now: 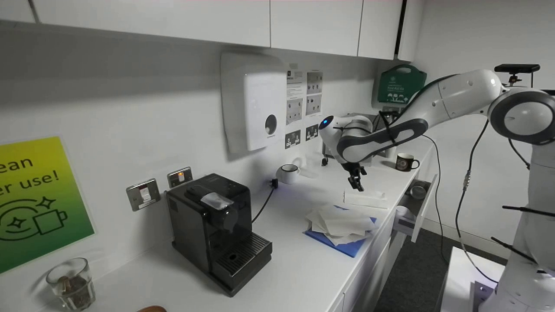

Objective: Place the white napkins on the blue placemat

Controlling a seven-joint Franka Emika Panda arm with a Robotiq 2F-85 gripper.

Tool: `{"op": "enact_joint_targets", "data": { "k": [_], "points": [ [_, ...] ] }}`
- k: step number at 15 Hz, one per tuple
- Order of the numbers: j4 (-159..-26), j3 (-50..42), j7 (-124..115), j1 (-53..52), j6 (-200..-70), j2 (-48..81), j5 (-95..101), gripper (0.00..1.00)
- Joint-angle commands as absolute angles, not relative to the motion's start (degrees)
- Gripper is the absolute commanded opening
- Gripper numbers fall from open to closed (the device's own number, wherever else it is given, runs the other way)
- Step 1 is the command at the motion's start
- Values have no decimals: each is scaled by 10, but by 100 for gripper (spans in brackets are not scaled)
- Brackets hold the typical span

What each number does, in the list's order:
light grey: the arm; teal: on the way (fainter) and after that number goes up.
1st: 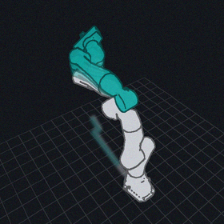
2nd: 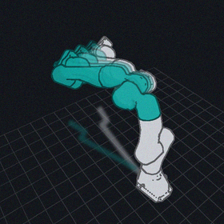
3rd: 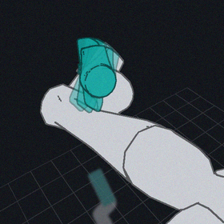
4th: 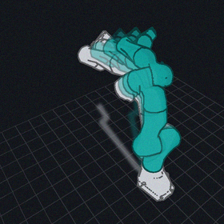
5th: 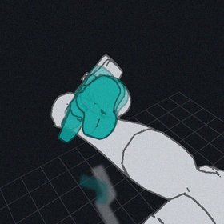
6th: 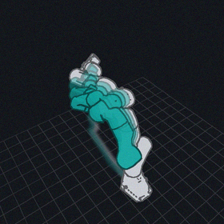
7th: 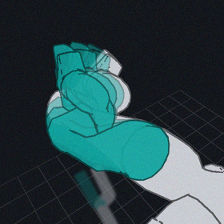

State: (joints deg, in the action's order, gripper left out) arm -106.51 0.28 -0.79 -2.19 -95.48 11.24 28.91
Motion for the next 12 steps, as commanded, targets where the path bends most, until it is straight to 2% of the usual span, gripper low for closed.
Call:
{"op": "enact_joint_targets", "data": {
  "k": [1,12],
  "points": [
    [-1168,-6,27,2,-1028,40,270,100],
    [-1303,-27,83,24,-1133,-12,296,100]
  ]
}}
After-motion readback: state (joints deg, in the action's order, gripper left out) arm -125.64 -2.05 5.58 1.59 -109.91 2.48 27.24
